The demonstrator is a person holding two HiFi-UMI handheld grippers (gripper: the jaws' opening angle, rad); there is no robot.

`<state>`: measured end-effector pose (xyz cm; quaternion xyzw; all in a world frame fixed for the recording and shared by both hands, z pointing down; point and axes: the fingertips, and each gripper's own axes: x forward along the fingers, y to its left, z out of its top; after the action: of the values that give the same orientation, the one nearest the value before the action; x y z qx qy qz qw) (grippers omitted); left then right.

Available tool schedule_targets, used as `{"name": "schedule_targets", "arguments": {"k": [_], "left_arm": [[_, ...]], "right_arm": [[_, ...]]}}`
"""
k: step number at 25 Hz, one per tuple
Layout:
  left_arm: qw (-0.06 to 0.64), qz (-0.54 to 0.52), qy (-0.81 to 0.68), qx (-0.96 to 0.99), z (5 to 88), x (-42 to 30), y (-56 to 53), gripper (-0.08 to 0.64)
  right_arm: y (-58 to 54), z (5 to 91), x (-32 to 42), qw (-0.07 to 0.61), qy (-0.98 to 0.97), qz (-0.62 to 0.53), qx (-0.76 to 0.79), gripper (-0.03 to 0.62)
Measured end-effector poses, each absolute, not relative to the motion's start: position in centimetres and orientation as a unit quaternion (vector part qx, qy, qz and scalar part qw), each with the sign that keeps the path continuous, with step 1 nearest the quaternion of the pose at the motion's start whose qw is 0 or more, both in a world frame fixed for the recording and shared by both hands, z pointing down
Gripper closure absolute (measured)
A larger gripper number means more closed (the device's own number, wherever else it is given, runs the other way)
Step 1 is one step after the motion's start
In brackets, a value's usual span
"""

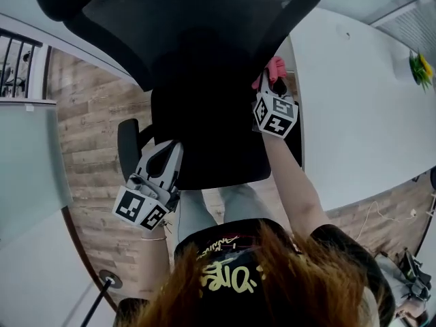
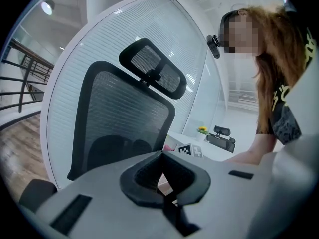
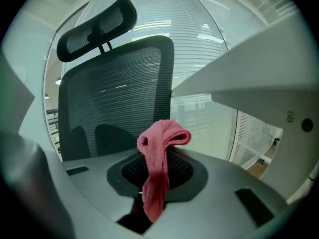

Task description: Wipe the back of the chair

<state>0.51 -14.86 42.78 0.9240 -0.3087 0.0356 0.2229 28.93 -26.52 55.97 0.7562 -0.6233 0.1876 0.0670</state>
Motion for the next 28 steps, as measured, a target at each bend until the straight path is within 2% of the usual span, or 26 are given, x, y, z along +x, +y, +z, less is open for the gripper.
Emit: {"name": "schedule_targets", "arguments": {"k": [8, 15, 28], "left_arm": [[0.233, 0.043, -0.314, 0.920, 46.1, -0.5, -16.0, 0.568], [0.243, 0.037, -0.325, 0.913, 48.3, -2.2, -17.1, 0.568], [0.247, 0.020, -0.347, 0.904, 49.0, -7.2, -18.1, 0.568]], "right_arm": [[-29.2, 56.7, 29.4, 0.073, -0.610, 0.155, 0.774, 0.526], [-31.5, 58.2, 21.2, 0.106, -0.667, 0.135, 0.725, 0.526], [-34.2, 58.8, 11.3, 0.089, -0.688, 0.149, 0.705, 0.525]]}}
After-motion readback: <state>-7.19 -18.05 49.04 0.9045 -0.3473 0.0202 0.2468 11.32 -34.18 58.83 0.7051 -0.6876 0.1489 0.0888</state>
